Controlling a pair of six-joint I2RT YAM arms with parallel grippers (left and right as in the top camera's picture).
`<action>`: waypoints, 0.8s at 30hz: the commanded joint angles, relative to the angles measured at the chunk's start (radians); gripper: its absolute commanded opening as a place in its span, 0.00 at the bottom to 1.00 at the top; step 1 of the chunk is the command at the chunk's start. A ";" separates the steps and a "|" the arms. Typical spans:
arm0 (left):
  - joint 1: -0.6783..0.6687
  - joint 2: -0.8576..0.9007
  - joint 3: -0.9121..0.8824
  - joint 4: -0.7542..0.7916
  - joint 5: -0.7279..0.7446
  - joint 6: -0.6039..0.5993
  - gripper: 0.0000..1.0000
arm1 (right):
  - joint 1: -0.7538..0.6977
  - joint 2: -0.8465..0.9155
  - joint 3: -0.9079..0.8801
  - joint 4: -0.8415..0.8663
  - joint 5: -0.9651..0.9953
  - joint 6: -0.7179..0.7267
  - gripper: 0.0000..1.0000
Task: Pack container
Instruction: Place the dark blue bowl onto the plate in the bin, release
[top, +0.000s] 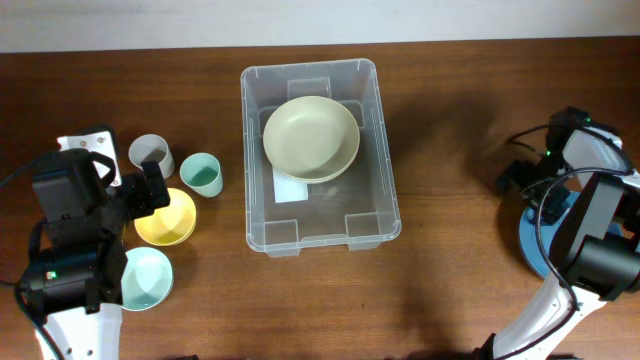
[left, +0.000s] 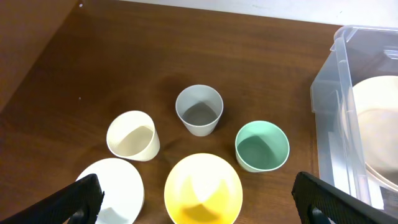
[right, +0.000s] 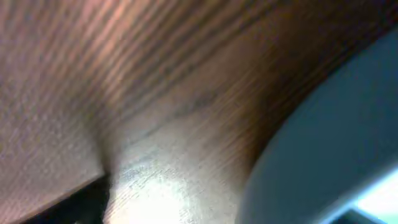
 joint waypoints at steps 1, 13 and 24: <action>0.006 -0.001 0.009 0.003 0.018 0.019 0.99 | 0.002 -0.009 -0.018 0.018 0.000 0.010 0.59; 0.006 -0.001 0.009 0.003 0.018 0.019 0.99 | 0.023 -0.019 0.028 0.013 -0.009 -0.029 0.04; 0.006 -0.001 0.009 0.002 0.018 0.019 1.00 | 0.481 -0.126 0.592 -0.106 -0.082 -0.413 0.04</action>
